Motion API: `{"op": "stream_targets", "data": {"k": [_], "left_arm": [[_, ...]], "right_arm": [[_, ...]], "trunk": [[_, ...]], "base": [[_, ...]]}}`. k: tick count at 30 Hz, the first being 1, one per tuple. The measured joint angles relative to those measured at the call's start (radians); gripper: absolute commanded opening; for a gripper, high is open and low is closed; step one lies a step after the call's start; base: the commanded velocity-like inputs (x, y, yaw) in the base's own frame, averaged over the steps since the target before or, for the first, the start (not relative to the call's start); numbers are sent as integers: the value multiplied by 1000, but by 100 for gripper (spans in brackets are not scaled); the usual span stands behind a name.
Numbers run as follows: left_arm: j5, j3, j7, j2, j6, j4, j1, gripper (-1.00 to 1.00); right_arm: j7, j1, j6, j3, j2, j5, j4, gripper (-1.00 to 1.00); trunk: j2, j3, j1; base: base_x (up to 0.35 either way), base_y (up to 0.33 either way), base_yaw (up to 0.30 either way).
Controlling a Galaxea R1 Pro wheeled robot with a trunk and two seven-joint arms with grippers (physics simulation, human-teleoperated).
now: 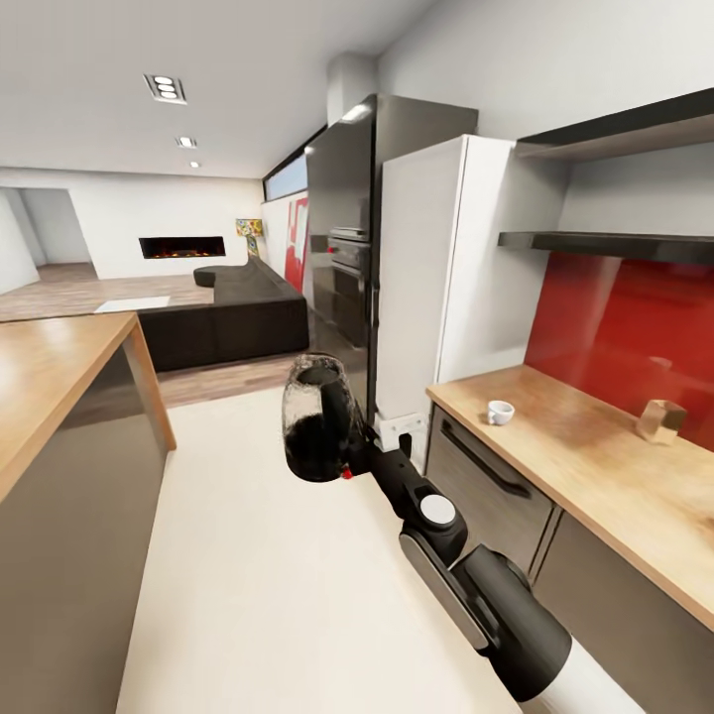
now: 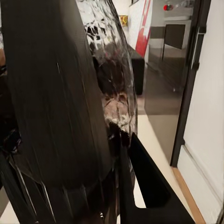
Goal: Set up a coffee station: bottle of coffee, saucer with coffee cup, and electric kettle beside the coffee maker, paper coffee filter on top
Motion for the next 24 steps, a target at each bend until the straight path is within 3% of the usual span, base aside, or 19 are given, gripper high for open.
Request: {"op": "stream_targets", "data": {"k": [6,24], "left_arm": [[0,0,0,0,0,0,0,100],[0,0,0,0,-2,0,0,100]], "right_arm": [[-1,0,0,-1,0,0,-1,-100],[-1,0,0,-1,1,0,-1,-100]], "trunk": [[0,0,0],[0,0,0]], "base": [[292,223,-120],[237,201,-268]]}}
